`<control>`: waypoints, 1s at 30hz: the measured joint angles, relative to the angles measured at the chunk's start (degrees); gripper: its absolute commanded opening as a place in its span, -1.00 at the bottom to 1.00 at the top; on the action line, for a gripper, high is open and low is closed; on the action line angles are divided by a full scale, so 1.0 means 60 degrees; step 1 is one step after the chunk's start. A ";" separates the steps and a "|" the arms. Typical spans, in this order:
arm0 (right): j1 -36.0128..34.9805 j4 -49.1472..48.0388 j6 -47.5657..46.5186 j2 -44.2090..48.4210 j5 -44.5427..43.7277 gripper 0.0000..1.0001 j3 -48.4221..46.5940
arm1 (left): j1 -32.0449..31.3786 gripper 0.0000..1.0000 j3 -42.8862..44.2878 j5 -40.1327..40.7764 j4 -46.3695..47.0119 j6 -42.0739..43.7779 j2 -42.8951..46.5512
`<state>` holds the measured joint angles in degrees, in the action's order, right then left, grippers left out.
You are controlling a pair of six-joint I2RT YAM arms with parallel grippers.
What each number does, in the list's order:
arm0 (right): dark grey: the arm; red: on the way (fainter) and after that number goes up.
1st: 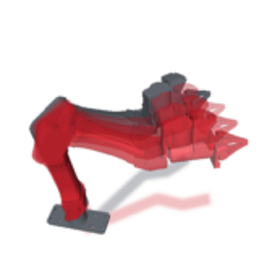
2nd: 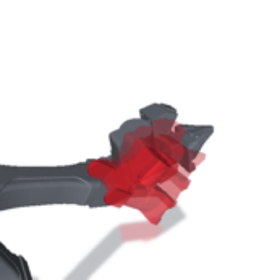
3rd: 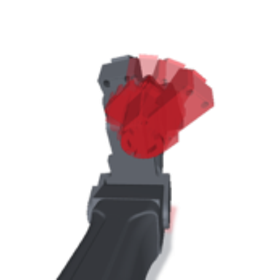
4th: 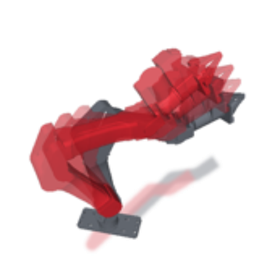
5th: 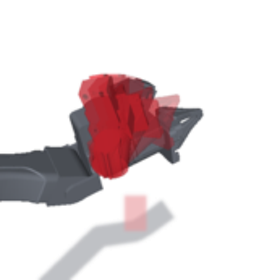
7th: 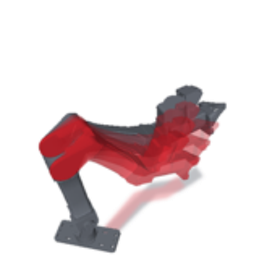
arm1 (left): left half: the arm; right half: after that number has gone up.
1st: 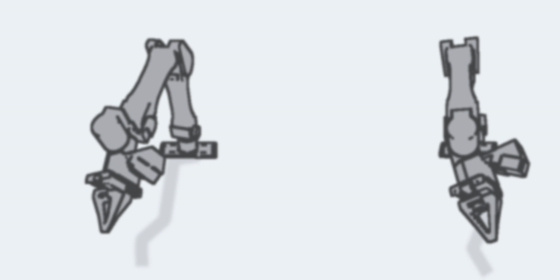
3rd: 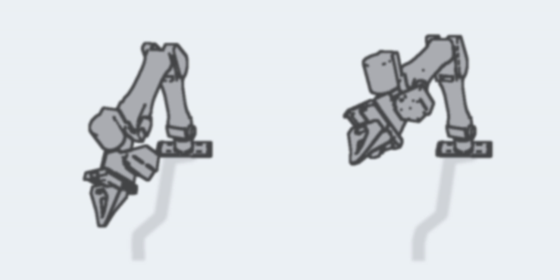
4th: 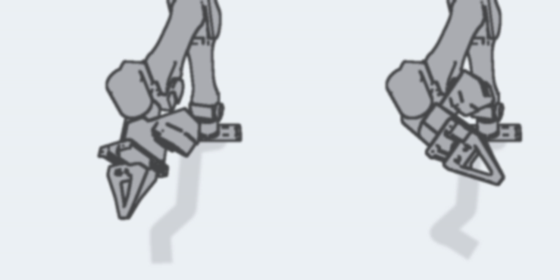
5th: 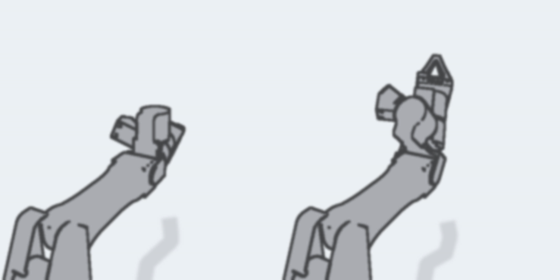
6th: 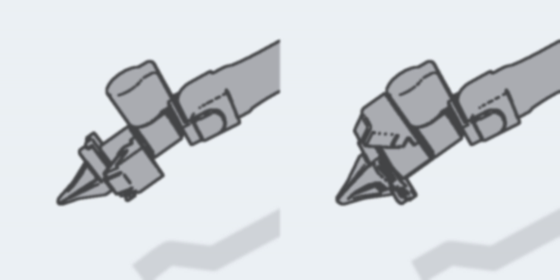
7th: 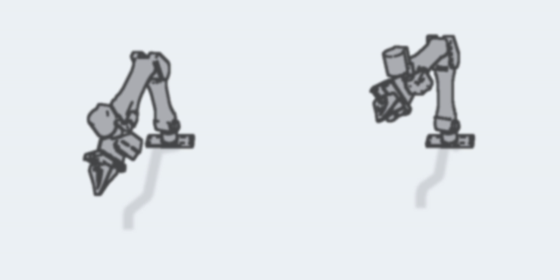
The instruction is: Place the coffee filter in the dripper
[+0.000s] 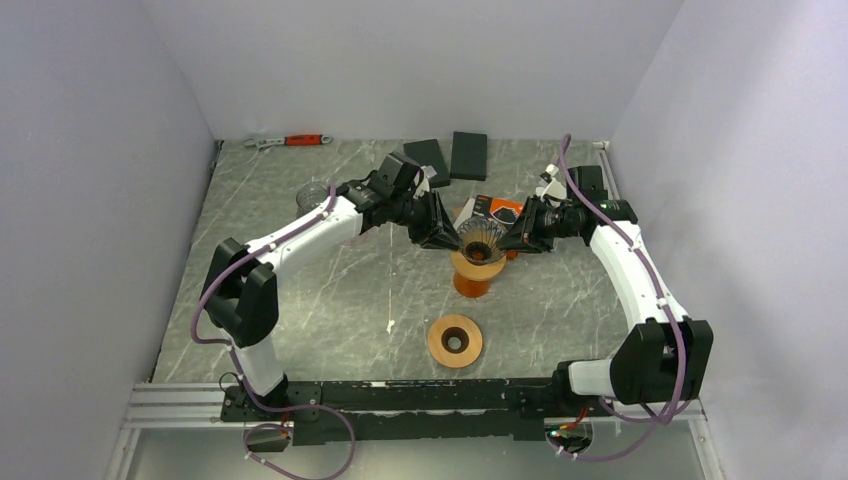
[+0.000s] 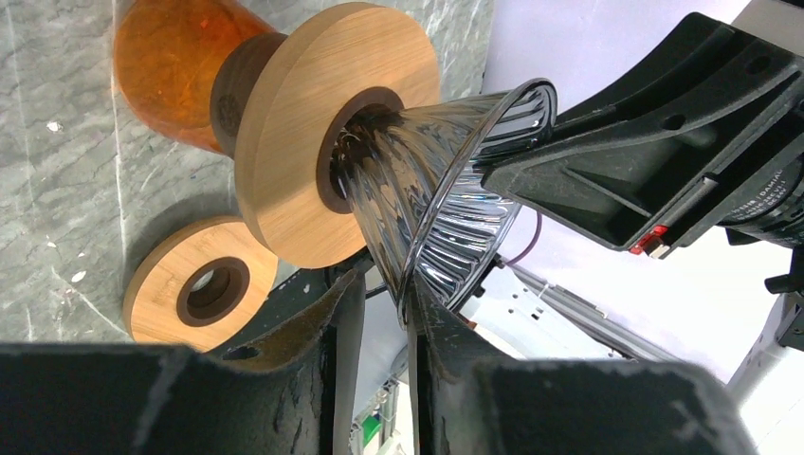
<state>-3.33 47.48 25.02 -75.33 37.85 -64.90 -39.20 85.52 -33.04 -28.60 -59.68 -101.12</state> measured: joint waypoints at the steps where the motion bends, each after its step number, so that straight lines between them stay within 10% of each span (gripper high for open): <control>1: 0.0004 -0.0018 0.0000 -0.0022 0.0015 -0.75 0.0007 | 0.0000 -0.47 0.0000 -0.0018 0.0036 0.0000 -0.0007; 12: 0.0004 0.0022 -0.0033 -0.0142 -0.0058 -0.60 -0.0033 | -0.0011 -0.19 0.0022 -0.0055 0.0186 0.0007 -0.0029; 20: 0.0004 0.0732 0.0015 -0.0302 -0.0310 0.18 -0.1169 | -0.0007 0.37 0.0444 0.0433 -0.0357 0.0302 -0.0153; 30: 0.0084 0.0787 0.0284 -0.0280 -0.0229 0.87 -0.2346 | -0.0011 0.47 0.0397 0.1257 0.0007 0.0761 0.0758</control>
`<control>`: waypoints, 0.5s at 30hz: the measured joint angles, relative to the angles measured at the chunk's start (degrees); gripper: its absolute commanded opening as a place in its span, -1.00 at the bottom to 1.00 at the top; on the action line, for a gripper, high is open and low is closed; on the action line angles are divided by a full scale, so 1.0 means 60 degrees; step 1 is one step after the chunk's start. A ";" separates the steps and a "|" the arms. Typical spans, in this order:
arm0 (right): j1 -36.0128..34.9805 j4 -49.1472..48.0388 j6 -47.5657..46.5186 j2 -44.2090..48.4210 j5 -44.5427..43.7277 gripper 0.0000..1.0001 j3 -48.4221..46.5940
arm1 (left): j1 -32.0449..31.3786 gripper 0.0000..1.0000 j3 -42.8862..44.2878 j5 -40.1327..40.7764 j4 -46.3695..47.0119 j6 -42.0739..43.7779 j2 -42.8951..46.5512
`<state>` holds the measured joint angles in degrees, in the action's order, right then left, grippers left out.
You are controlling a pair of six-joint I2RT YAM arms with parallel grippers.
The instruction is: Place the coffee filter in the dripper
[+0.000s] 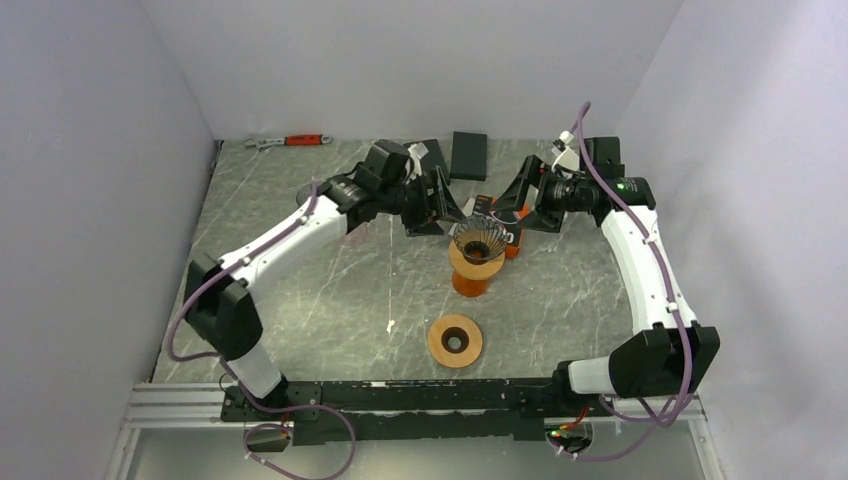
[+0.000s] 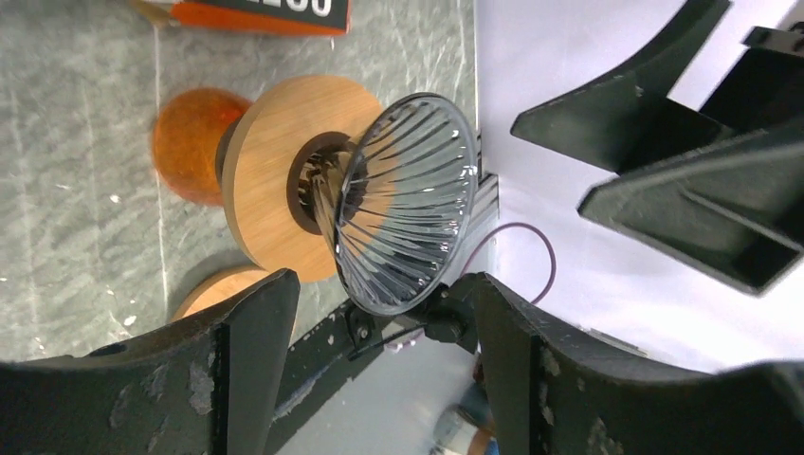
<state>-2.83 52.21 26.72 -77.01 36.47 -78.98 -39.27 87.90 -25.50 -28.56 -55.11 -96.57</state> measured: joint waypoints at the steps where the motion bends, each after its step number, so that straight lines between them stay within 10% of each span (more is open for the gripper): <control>1: 0.0036 -0.0015 0.0022 0.0000 -0.0007 0.88 -0.0076 | 0.0000 0.46 -0.0098 0.0186 0.0073 0.0069 0.0255; 15: 0.1650 -0.1974 0.1082 -0.0382 -0.0678 0.96 0.2029 | 0.0011 0.42 -0.0495 0.3020 -0.0062 0.0750 0.2437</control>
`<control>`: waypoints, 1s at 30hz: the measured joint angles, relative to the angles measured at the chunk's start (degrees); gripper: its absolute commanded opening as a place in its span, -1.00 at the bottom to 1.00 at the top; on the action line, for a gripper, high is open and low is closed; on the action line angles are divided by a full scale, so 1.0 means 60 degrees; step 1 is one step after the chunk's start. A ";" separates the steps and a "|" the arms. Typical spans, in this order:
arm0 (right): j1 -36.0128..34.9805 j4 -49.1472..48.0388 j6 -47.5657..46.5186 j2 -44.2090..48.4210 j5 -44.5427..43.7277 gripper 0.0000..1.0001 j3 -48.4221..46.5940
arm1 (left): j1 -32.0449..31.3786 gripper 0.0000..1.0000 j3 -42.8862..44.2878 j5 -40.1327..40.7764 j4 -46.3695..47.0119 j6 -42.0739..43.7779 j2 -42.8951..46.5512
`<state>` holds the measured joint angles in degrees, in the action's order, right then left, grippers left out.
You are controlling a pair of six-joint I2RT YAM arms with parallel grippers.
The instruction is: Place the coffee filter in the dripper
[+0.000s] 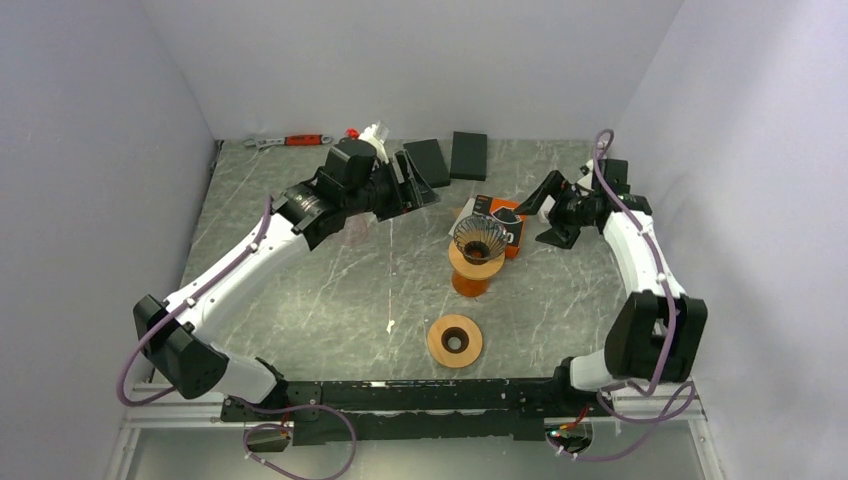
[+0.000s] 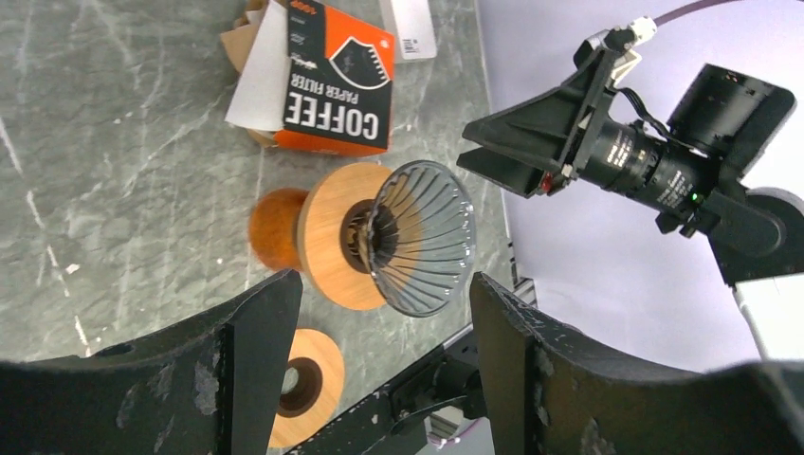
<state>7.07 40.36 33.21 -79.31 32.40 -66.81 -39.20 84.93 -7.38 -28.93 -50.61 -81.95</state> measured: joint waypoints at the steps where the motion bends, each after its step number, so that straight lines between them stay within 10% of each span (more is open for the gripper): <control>1: 0.0004 -0.0091 0.0026 -0.0244 -0.0080 0.96 0.0084 | 0.0004 0.42 -0.0102 0.0106 -0.0011 0.0029 0.0051; 30: -0.1734 -0.1093 -0.1388 -0.6776 0.0113 0.67 -0.3136 | 0.0969 0.39 -0.2277 -0.0663 -0.0466 -0.0459 0.0729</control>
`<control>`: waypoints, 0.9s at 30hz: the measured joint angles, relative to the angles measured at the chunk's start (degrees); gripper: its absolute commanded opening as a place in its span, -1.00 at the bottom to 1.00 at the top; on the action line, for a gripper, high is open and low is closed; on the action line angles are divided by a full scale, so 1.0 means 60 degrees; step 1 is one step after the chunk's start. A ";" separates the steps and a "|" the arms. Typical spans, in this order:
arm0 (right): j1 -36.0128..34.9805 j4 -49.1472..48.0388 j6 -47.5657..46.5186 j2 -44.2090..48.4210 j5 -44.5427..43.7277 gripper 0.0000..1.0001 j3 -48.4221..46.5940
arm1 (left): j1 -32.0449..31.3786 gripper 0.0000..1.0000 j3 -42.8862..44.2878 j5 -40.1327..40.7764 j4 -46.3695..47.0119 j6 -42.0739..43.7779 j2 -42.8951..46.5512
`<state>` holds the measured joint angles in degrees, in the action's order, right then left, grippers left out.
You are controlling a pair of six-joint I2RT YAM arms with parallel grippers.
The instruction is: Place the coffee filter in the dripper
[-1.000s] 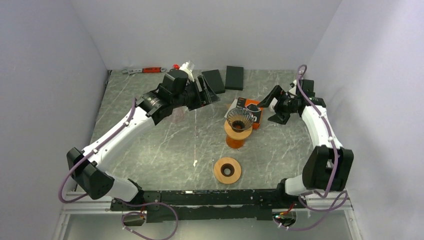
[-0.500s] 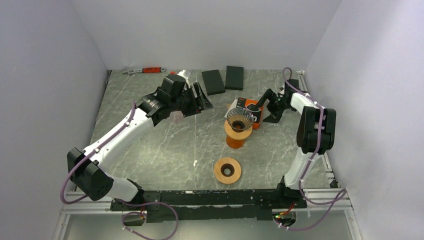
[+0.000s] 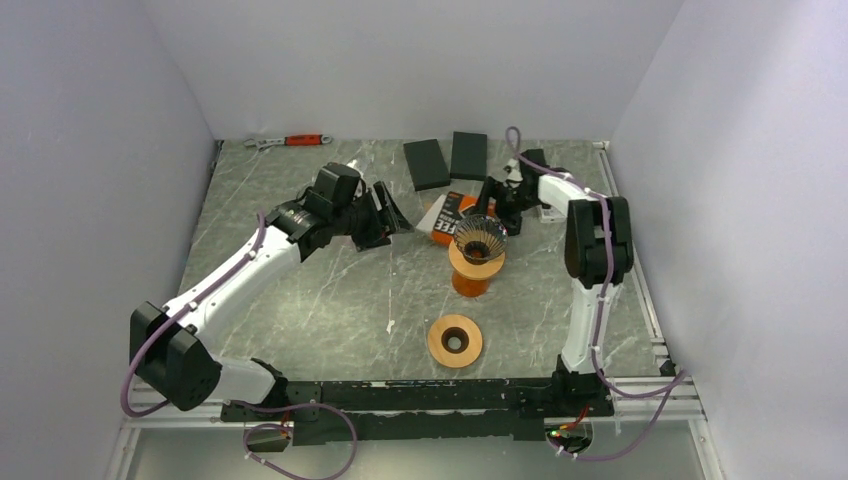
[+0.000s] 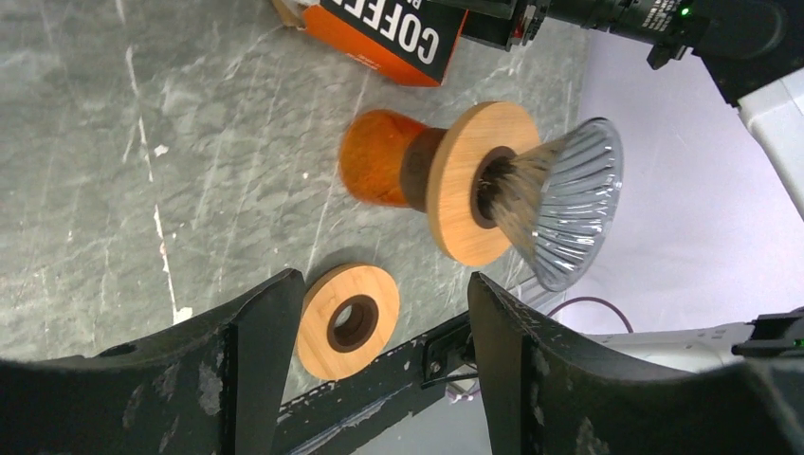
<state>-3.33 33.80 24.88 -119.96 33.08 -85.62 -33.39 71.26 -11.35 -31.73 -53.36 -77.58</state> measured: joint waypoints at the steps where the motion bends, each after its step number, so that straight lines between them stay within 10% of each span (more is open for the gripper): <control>1: -0.0248 0.0080 -0.0135 -0.0120 0.0000 0.66 -0.0120 | 0.0073 0.39 -0.0149 -0.0073 0.0033 -0.0073 0.0000; 27: -0.0798 0.0790 -0.1344 0.0237 -0.0007 0.99 -0.1231 | 0.1993 0.32 0.0368 -0.2568 0.0401 0.0790 -0.3504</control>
<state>-8.12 38.54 16.82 -118.54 33.04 -93.01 -21.43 73.47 -26.76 -29.32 -48.62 -98.61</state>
